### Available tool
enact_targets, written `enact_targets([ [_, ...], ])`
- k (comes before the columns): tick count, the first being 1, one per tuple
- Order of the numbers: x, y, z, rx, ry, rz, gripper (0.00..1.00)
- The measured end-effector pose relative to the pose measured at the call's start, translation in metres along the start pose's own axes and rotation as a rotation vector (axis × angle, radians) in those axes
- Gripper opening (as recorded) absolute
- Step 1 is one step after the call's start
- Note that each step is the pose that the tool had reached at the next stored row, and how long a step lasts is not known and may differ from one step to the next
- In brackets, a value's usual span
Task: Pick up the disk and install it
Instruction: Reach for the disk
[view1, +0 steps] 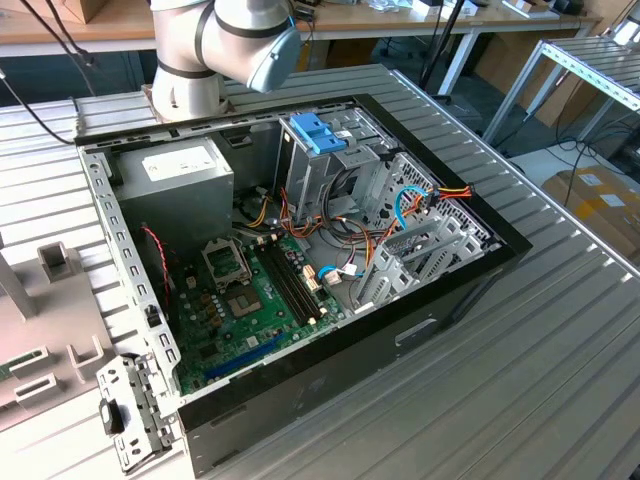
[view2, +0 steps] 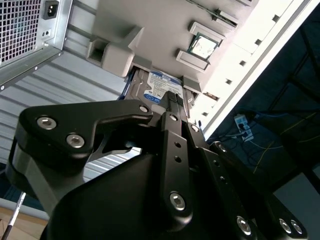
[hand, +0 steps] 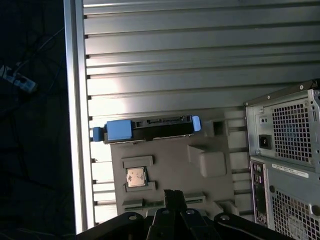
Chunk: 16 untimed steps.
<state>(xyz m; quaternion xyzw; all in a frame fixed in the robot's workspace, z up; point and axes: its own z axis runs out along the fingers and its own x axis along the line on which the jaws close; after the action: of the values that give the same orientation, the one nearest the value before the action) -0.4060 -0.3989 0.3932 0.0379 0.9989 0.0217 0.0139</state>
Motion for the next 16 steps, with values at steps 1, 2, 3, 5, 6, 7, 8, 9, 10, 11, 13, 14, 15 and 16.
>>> enact_targets([
  [1, 0.0008, -0.0001, 0.0000, 0.0000, 0.0000, 0.000, 0.11],
  [2, 0.0014, -0.0001, 0.0000, 0.0000, 0.0000, 0.000, 0.11],
  [3, 0.0023, -0.0002, -0.0001, 0.0000, 0.0000, 0.000, 0.11],
  [5, 0.0039, -0.0003, -0.0001, 0.0000, 0.0000, 0.000, 0.11],
  [6, 0.0046, -0.0003, -0.0001, 0.0001, 0.0000, 0.000, 0.11],
  [7, 0.0057, -0.0004, -0.0001, 0.0000, 0.0000, 0.000, 0.11],
  [8, 0.0065, -0.0005, -0.0002, 0.0000, 0.0000, 0.000, 0.11],
  [9, 0.0072, -0.0005, -0.0002, 0.0000, 0.0000, 0.000, 0.11],
  [10, 0.0085, -0.0006, -0.0002, 0.0000, 0.0000, 0.000, 0.11],
  [11, 0.0098, -0.0008, -0.0003, 0.0000, 0.0000, 0.000, 0.11],
  [13, 0.0119, -0.0009, -0.0003, 0.0000, 0.0000, 0.000, 0.11],
  [14, 0.0125, -0.0009, -0.0003, 0.0000, 0.0000, 0.000, 0.11],
  [15, 0.0135, -0.0010, -0.0004, 0.0001, 0.0001, 0.000, 0.11],
  [16, 0.0147, -0.0011, -0.0003, 0.0000, -0.0001, 0.000, 0.11],
])
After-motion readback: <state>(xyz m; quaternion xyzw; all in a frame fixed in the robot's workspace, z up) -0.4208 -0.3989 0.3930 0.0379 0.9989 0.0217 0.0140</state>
